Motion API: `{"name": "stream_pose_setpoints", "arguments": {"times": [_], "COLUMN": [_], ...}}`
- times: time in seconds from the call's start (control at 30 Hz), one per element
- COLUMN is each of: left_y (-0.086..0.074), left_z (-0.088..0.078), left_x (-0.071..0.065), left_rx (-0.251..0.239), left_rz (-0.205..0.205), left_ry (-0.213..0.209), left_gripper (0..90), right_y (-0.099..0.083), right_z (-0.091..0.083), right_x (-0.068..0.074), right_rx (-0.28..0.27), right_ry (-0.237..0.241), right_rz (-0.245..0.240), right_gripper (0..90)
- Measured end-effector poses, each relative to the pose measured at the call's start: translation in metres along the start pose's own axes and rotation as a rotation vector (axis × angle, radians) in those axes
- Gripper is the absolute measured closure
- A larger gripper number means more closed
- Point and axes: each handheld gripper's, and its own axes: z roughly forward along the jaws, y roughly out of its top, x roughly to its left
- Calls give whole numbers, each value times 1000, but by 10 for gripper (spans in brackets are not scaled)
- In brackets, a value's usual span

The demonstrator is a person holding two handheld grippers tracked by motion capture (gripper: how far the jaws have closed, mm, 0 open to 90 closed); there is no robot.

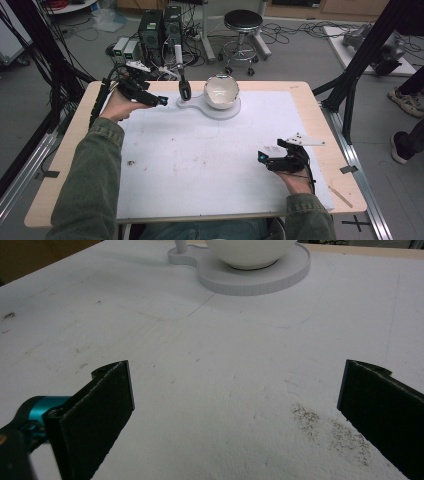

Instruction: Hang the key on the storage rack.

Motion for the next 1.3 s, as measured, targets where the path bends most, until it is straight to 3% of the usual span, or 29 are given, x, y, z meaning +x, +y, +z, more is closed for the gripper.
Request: {"name": "stream_pose_setpoints", "arguments": {"times": [0.1, 0.37, 0.7, 0.93, 1.3], "left_y": [-5, -17, -41, -58, -90], "left_z": [-2, -7, -16, -21, -25], "left_x": [-7, -23, -28, -30, -32], "left_rx": [11, -1, -52, -44, -28], "left_rz": [35, 87, 72, 70, 34], "left_ry": [42, 48, 69, 81, 93], "left_gripper": [17, 17, 17, 17, 17], "right_y": [0, 0, 0, 0, 0], "right_z": [0, 0, 0, 0, 0], "right_x": [0, 0, 0, 1, 1], "right_rx": [0, -1, -2, -2, 2], "right_ry": [0, -2, -3, -3, -1], "right_rz": [-1, 0, -3, -5, -5], "right_gripper": [6, 6, 6, 6, 6]}}
